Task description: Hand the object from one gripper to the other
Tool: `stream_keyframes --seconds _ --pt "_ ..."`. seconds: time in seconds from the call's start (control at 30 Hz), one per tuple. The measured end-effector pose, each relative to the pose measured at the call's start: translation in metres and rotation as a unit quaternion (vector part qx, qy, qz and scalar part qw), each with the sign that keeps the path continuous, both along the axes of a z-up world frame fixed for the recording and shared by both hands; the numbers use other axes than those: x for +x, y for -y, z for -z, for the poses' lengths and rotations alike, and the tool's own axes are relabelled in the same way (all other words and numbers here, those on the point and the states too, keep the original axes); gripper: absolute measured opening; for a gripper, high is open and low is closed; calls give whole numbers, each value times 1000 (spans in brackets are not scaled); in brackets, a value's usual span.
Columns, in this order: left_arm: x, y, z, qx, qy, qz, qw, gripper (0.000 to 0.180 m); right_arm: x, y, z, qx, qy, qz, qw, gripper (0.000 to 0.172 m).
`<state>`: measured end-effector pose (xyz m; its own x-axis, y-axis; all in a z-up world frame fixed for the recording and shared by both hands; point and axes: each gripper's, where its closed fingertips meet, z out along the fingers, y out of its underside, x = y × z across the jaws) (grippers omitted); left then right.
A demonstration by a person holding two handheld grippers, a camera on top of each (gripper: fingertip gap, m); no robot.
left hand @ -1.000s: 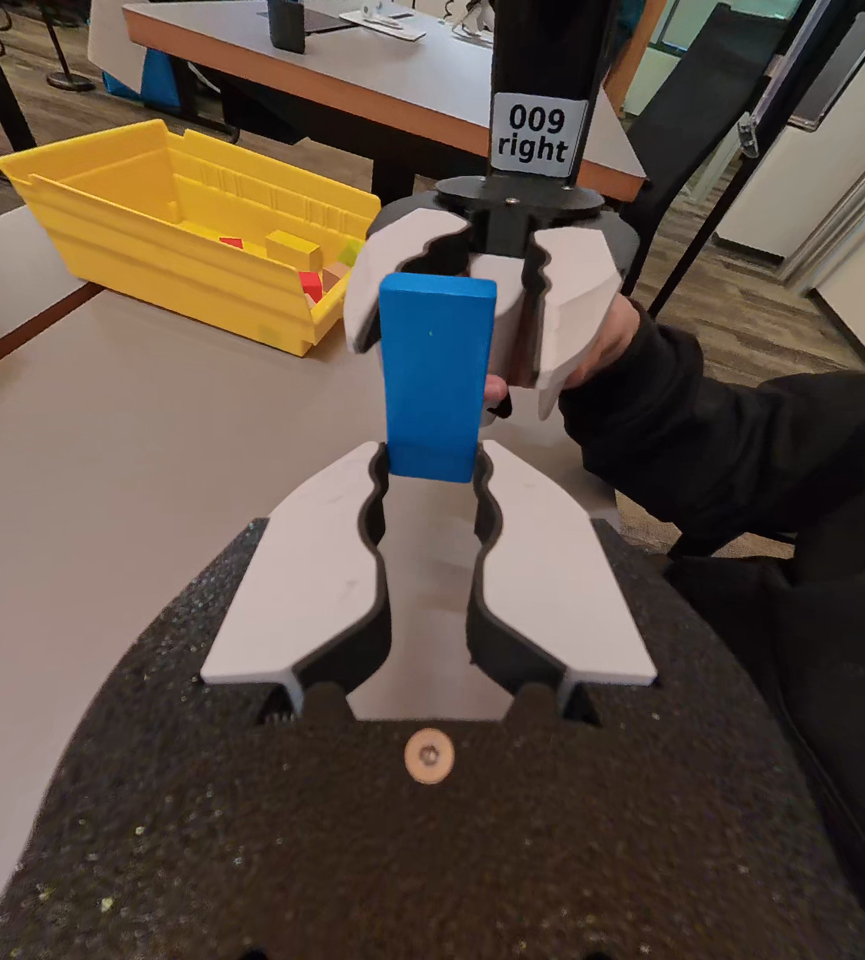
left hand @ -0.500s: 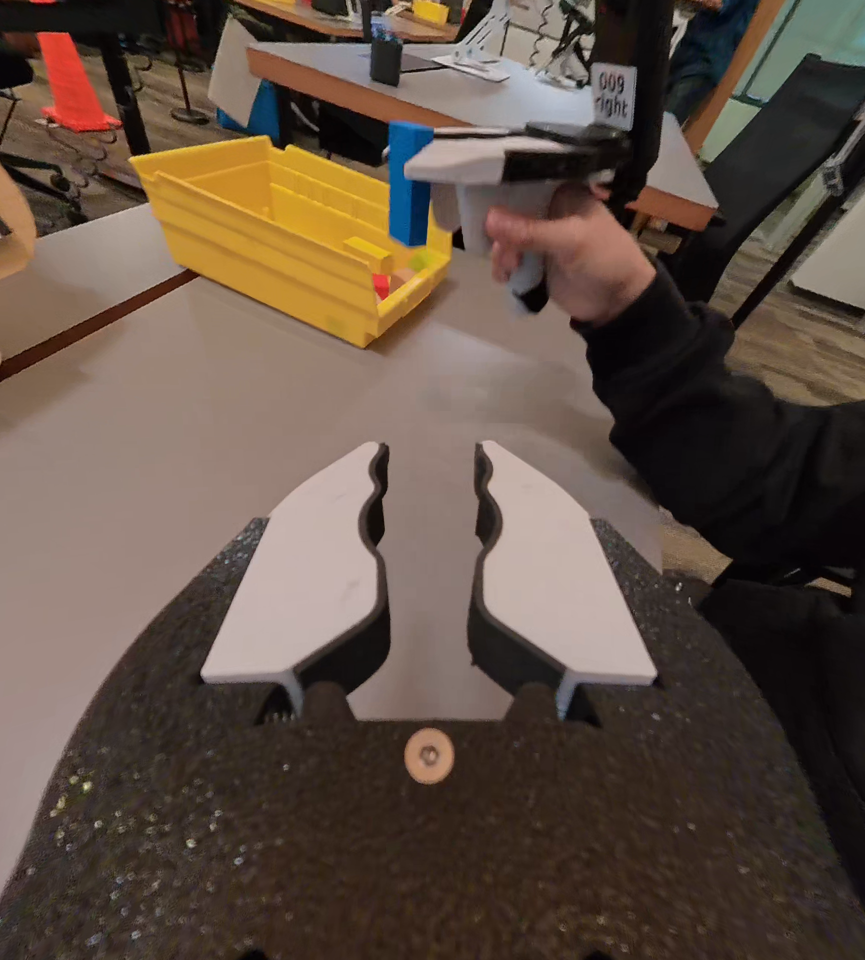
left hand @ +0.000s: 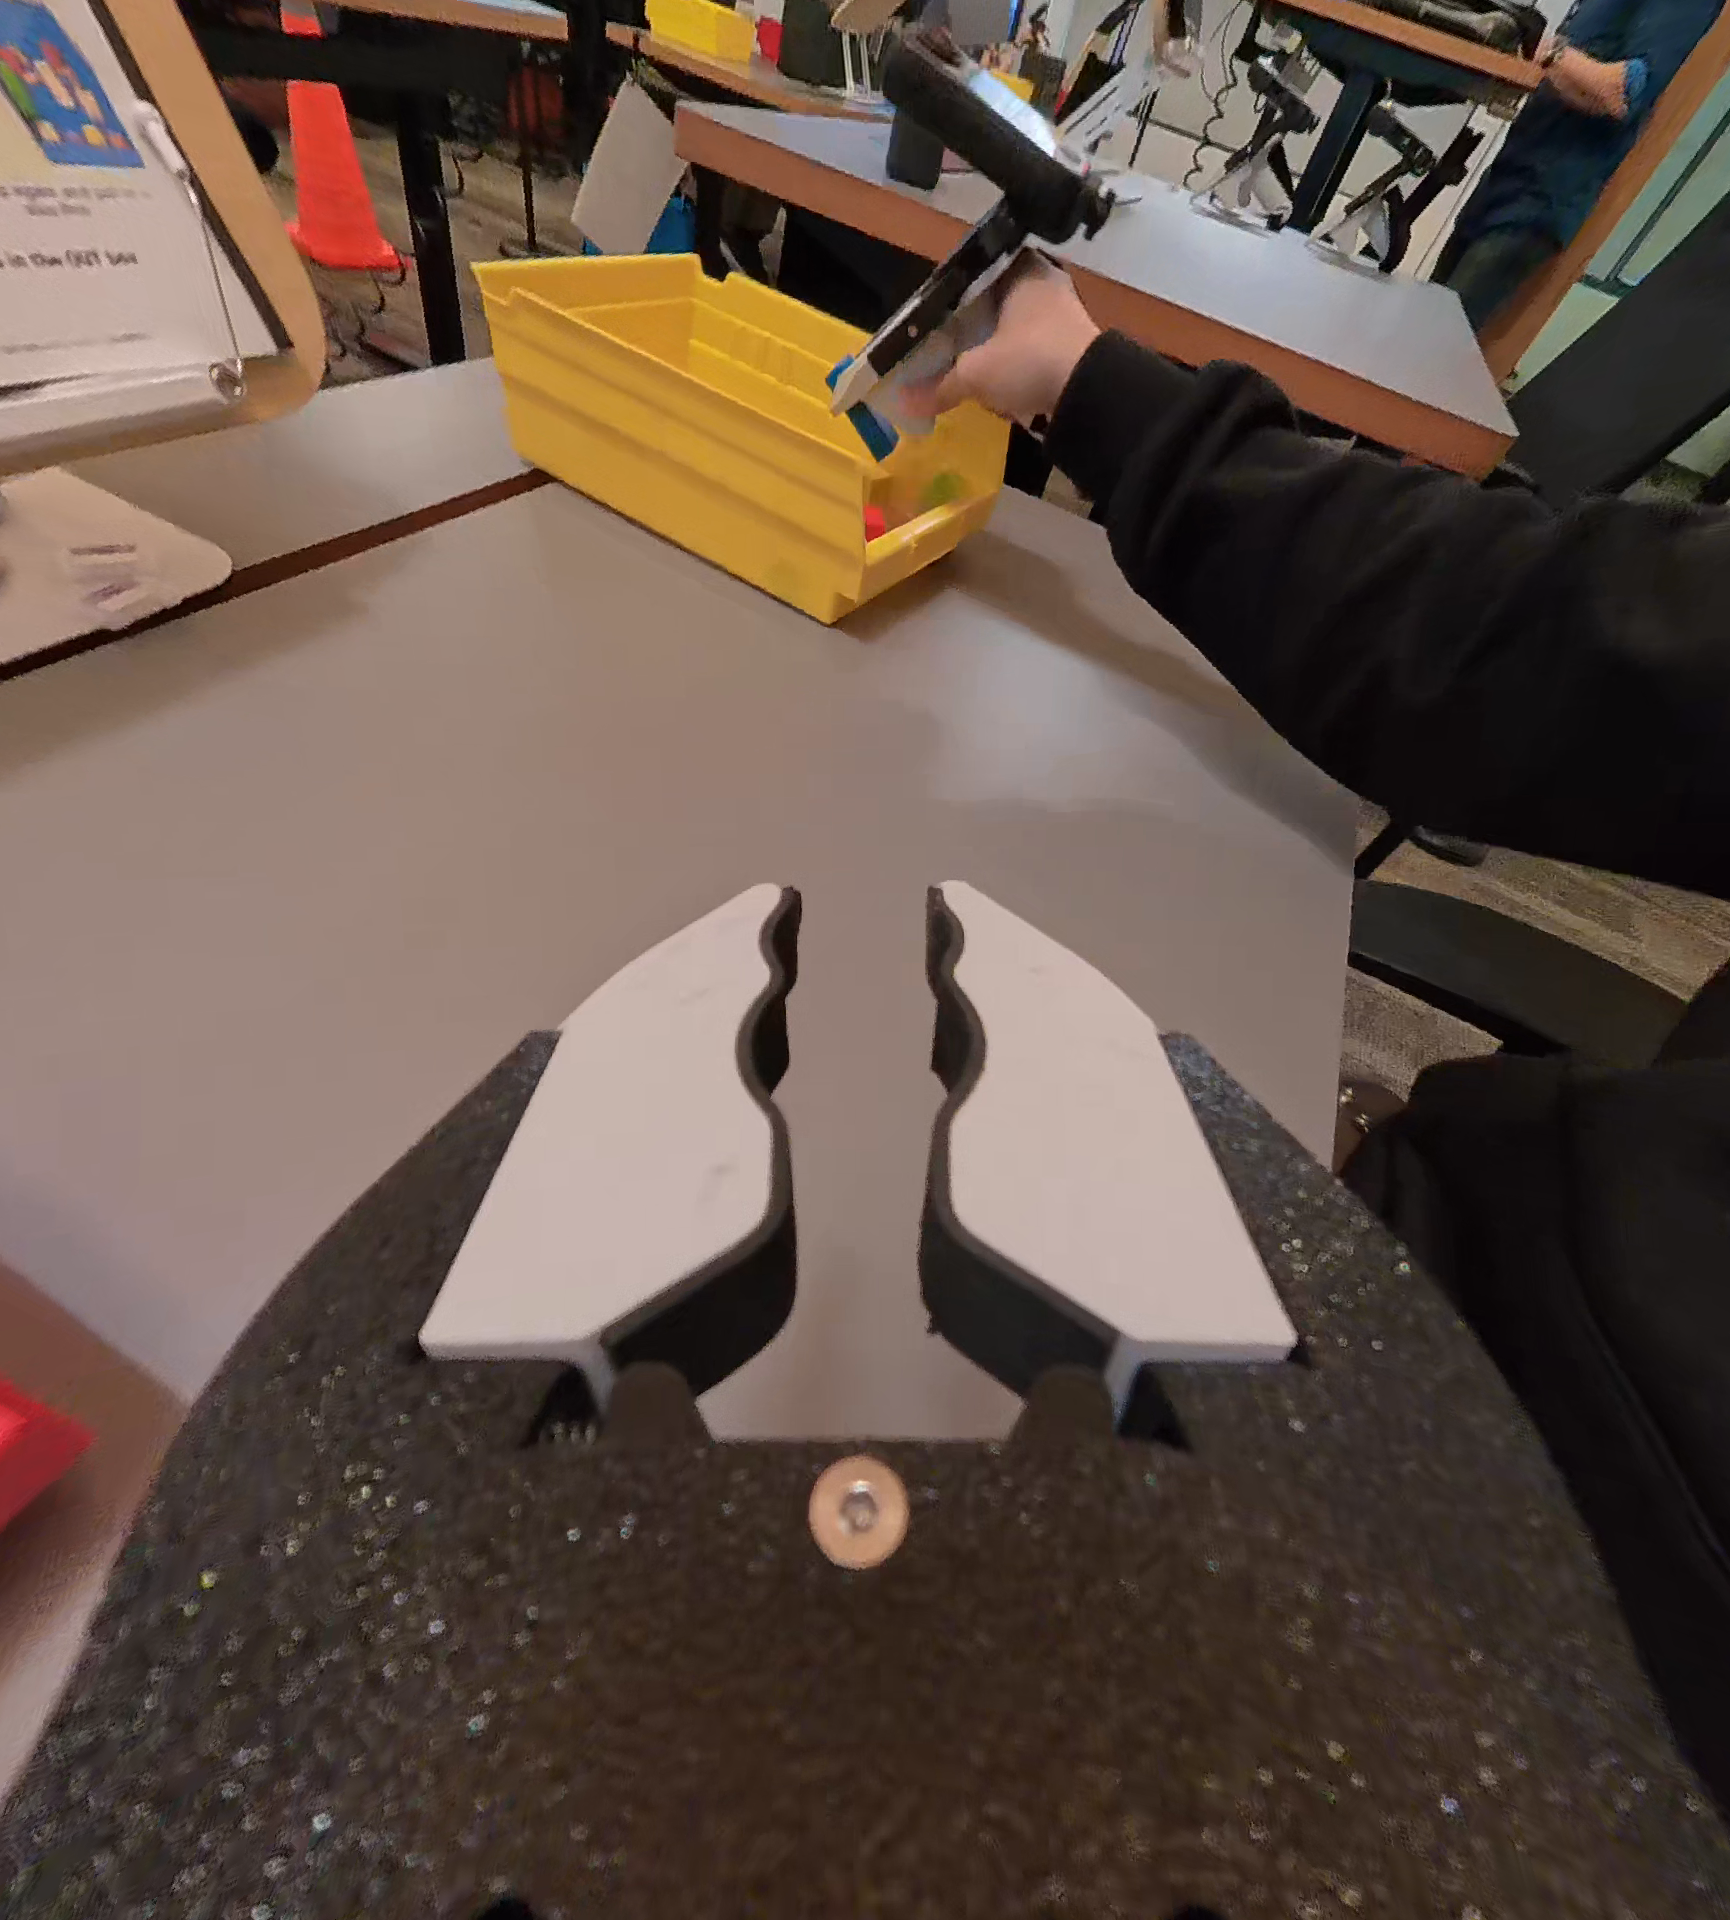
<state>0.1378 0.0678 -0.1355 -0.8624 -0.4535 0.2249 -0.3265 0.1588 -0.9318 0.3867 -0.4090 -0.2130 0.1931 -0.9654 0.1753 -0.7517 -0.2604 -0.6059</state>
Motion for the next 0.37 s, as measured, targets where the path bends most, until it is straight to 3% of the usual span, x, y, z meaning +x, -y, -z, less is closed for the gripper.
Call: stream_keyframes --seconds 0.3,0.37 --pt "-2 -56 -9 -1 9 -69 998 23 10 9 40 16 -85 32 996 35" --pt "3 -75 -9 11 13 -95 995 25 9 9 36 10 -75 26 997 52"
